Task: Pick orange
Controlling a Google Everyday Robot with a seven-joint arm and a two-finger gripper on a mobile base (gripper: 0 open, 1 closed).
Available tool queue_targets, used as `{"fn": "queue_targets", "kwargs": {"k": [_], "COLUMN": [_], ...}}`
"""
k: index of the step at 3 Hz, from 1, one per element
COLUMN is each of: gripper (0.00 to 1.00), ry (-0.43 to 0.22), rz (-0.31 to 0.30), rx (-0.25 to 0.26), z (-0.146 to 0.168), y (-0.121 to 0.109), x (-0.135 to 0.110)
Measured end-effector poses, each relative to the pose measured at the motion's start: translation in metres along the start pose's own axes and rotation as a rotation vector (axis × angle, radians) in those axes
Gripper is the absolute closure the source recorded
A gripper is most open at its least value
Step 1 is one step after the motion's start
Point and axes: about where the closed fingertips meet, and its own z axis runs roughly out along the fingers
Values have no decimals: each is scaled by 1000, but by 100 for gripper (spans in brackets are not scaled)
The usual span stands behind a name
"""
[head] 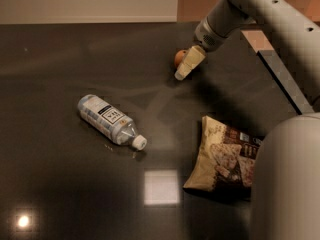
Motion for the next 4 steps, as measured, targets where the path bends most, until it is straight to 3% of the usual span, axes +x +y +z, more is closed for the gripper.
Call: {"fn": "queue_targets", "kwargs": {"k": [2, 3, 4], "gripper": [0, 32, 56], "ry": [7, 9, 6], "rz": [18, 44, 48], "rx": [3, -5, -6], "z": [16, 18, 12], "y": [-4, -8, -8], "x": [3, 5, 5]}}
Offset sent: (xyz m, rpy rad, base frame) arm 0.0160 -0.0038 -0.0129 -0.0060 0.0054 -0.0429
